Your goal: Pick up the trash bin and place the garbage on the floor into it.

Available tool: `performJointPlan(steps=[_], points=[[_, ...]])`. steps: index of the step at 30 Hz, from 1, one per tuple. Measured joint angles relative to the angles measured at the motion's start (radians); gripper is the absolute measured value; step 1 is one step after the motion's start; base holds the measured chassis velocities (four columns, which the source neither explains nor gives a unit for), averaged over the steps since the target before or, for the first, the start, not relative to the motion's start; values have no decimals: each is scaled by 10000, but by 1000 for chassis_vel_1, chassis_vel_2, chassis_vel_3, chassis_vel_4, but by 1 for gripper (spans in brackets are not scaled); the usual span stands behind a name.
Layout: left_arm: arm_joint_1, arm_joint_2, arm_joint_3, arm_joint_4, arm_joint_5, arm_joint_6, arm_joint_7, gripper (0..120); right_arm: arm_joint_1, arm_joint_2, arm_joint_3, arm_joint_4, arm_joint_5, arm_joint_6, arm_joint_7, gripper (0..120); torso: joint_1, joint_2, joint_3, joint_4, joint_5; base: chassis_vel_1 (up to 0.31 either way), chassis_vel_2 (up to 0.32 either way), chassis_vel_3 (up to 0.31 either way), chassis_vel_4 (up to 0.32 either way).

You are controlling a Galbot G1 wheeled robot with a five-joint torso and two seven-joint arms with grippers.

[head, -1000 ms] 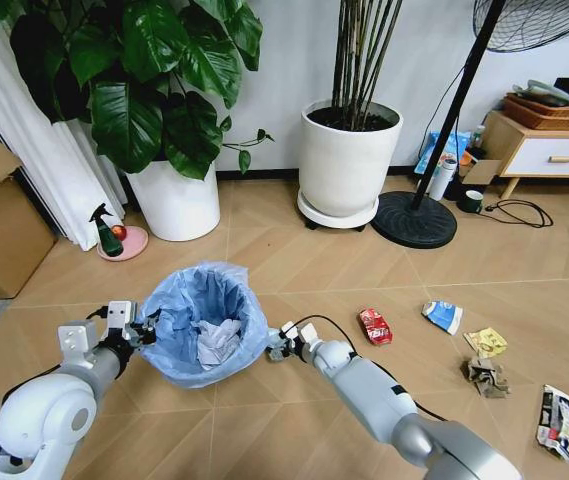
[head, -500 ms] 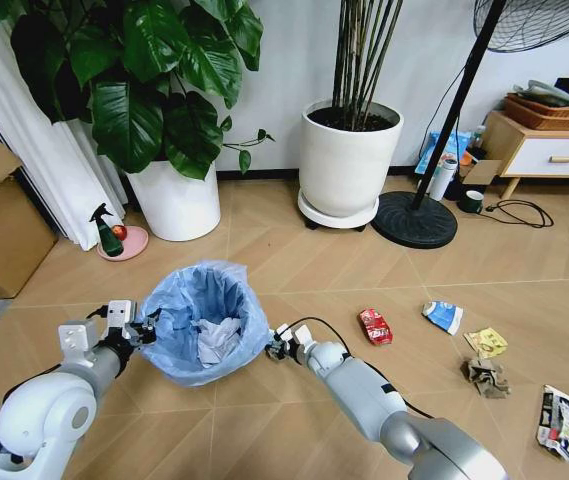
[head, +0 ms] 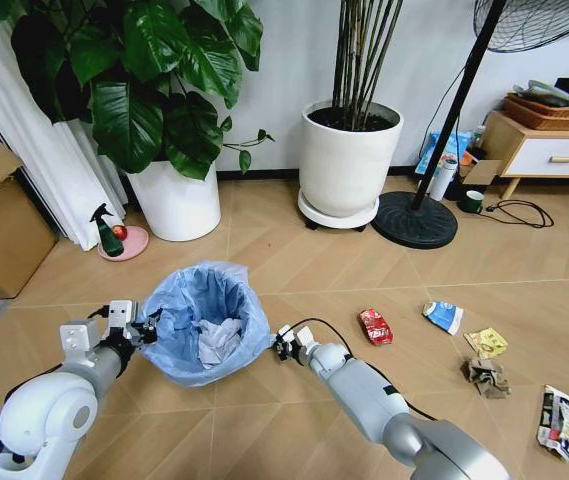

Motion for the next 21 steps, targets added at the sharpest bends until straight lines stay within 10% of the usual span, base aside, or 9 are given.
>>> performJointPlan(steps=[21], points=[[11,65,-14,-39,-35,91,-51,0,-261,-1628,893,4340,2194,-1039,747,0,0,0,1,-1,0,0,0,0,0]])
